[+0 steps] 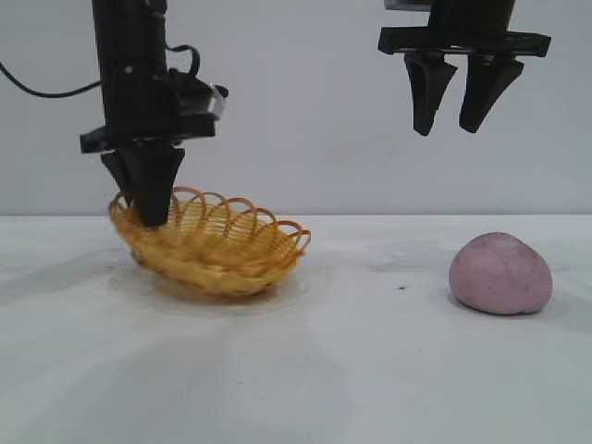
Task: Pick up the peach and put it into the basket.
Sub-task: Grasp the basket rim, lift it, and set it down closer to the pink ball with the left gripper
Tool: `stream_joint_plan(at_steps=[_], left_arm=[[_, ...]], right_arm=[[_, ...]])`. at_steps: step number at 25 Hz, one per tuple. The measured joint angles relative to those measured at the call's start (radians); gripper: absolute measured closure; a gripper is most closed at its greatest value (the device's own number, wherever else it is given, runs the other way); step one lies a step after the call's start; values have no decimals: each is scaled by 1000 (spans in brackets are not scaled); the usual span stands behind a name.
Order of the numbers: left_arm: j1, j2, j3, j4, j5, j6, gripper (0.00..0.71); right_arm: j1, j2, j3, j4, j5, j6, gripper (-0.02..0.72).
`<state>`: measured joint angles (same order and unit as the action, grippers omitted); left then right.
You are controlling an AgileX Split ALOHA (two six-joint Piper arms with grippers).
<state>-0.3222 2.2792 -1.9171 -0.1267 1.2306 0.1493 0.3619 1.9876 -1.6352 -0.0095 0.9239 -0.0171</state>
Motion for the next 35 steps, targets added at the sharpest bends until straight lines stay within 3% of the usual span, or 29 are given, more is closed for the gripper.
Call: stream_joint_plan(at_steps=[7,12,15,20,21,25,35], left_arm=[[0,-67,47,-117,-6,-127,710],[0,-132,160,-190,-23,-173,710],[0,-181,259,-227,-102,-199,710],[0,-226,432,-409,-241,-184,710],[0,-227,458,-444,-256,-169,710],[0,-227,569,-527,-324,-140,710],[0,-227,618,-560,-424,-88,710]], right_arm=[[0,0,0,-2,0,0,284],[0,0,0,-4,0,0,284],[0,0,0,-4,-6,0,284],[0,0,0,-4,-9,0,284],[0,0,0,-4,-9,0,324],[0,0,0,-5,-9,0,306],[0,0,0,-6,-17,0,306]])
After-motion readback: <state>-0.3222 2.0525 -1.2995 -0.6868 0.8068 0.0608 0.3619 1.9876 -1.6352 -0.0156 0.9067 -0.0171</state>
